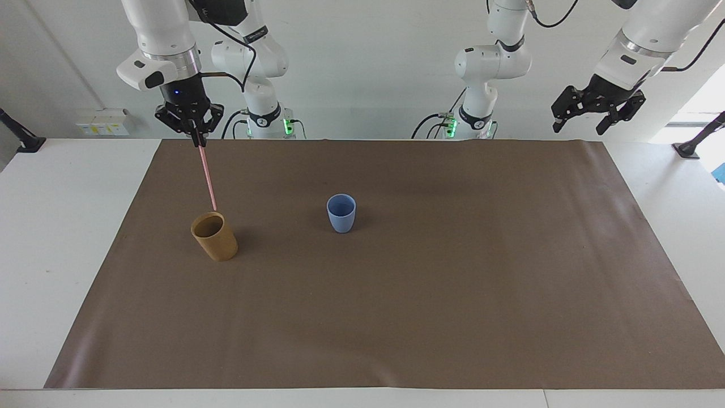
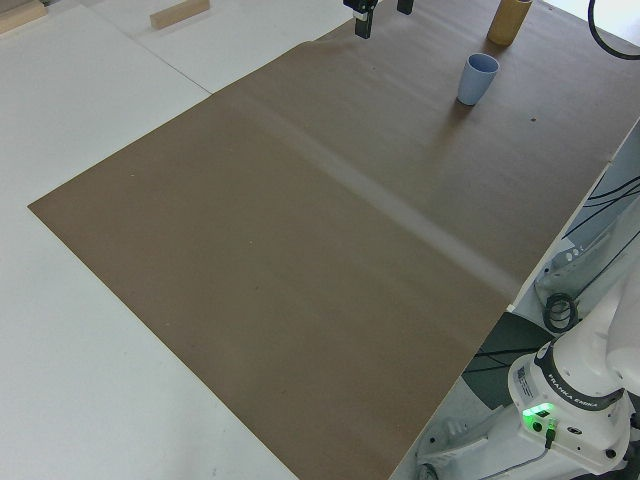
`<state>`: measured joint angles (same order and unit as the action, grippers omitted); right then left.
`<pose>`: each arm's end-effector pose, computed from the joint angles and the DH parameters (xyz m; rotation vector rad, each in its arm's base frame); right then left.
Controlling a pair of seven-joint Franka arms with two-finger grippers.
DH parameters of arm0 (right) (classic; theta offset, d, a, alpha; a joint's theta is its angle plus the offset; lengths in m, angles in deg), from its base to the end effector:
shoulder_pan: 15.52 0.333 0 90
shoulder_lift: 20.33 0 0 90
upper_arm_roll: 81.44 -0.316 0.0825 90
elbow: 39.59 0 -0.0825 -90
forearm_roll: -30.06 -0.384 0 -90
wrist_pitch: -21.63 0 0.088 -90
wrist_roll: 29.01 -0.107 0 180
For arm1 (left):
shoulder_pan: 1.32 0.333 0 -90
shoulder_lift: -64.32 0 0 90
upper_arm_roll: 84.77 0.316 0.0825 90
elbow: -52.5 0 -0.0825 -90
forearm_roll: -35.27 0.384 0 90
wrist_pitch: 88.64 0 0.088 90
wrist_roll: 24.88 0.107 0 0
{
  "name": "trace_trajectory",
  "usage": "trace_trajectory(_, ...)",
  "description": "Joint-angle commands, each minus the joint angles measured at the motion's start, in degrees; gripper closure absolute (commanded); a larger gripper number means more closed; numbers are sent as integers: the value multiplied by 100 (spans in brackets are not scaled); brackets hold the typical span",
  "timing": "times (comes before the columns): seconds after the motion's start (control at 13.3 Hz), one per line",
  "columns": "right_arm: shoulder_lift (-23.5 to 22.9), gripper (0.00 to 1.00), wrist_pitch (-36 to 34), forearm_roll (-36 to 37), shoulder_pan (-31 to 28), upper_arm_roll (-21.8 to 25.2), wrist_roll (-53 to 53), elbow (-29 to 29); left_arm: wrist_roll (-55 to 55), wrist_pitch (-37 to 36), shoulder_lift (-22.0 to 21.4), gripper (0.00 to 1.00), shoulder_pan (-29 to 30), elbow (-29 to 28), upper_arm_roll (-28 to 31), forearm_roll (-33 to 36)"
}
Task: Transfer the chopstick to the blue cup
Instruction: 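Carry the pink chopstick with the right gripper over the blue cup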
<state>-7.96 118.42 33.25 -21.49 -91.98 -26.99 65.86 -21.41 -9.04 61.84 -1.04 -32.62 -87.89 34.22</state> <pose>0.4947 0.0433 0.6184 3.0415 0.1780 0.0961 0.5204 -0.0288 0.6718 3.1195 -0.1762 -0.0829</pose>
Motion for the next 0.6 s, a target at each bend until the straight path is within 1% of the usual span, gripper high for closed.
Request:
trace_trajectory(0.0, -95, 100, -99, -473, 359, -36, -910, -130, 22, 47, -157, 0, 60, -172, -30, 17)
trace_trajectory(0.08, -95, 100, -82, -816, 377, -53, -1236, -121, 22, 47, -157, 0, 60, -172, -30, 9)
trace_trajectory(0.15, -104, 100, -73, -985, 499, -132, -1579, -121, 22, 38, -157, 0, 60, -172, -30, 17)
trace_trajectory(0.38, -156, 100, 50, -1214, 1096, -203, -2967, -130, 22, 47, -157, 0, 60, -172, -30, 18)
trace_trajectory(0.53, -226, 100, 112, -1250, 1369, -212, -3409, -147, 22, 47, -157, 0, 60, -172, -30, 9)
